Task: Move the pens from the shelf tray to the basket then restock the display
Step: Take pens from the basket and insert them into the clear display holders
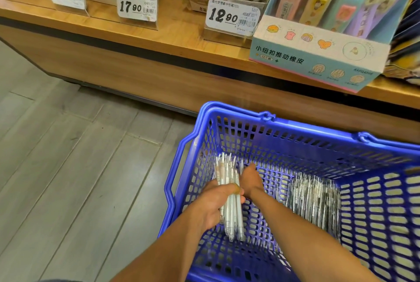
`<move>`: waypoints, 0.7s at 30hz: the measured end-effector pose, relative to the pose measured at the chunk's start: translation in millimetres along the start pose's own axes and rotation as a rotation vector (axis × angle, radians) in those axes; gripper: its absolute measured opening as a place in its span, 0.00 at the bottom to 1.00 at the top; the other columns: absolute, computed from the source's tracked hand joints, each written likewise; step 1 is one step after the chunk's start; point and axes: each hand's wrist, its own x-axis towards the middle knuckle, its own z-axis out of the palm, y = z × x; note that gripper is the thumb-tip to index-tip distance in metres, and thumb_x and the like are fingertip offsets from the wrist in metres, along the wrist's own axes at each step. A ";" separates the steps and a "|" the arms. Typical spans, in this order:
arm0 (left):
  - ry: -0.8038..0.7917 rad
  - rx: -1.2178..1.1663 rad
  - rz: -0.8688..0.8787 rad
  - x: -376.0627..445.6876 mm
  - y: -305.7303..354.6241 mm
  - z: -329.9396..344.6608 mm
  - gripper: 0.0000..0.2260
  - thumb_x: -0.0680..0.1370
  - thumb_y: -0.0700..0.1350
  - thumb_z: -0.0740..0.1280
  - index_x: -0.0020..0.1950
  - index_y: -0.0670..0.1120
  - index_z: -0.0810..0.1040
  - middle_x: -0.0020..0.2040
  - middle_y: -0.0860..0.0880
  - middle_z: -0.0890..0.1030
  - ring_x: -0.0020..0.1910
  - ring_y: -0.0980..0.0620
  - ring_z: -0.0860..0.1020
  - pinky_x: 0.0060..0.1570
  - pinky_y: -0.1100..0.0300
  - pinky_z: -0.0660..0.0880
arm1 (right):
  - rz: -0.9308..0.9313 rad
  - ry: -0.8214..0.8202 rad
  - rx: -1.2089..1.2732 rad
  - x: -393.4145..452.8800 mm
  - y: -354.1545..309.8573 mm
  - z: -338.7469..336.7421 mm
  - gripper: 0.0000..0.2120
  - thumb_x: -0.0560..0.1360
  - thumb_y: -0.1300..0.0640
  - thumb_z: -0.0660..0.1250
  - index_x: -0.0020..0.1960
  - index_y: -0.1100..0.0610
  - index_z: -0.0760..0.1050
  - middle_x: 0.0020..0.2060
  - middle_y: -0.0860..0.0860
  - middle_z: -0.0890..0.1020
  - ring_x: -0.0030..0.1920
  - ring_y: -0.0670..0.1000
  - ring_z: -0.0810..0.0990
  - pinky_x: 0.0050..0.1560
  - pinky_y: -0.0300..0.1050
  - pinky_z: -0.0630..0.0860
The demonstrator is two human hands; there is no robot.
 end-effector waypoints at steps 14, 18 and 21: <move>-0.031 0.122 0.031 -117.2 63.0 12.5 0.44 0.62 0.41 0.79 0.74 0.40 0.63 0.68 0.37 0.75 0.68 0.37 0.73 0.66 0.36 0.69 | -0.115 -0.062 0.257 -130.3 11.1 -124.9 0.08 0.82 0.53 0.59 0.54 0.58 0.72 0.41 0.53 0.83 0.32 0.46 0.75 0.37 0.42 0.71; -0.014 0.153 0.026 -192.8 110.6 10.4 0.14 0.72 0.32 0.71 0.57 0.34 0.79 0.39 0.40 0.84 0.35 0.46 0.83 0.34 0.55 0.80 | -0.100 -0.041 0.347 -202.3 -31.6 -172.5 0.06 0.81 0.56 0.59 0.47 0.56 0.70 0.33 0.52 0.84 0.25 0.49 0.75 0.31 0.43 0.72; 0.000 0.140 0.025 -264.6 155.7 9.2 0.09 0.73 0.30 0.70 0.53 0.32 0.80 0.42 0.36 0.83 0.34 0.45 0.83 0.32 0.52 0.82 | -0.077 -0.049 0.350 -261.8 -78.8 -213.8 0.05 0.80 0.57 0.59 0.47 0.56 0.70 0.37 0.58 0.84 0.29 0.51 0.77 0.34 0.48 0.73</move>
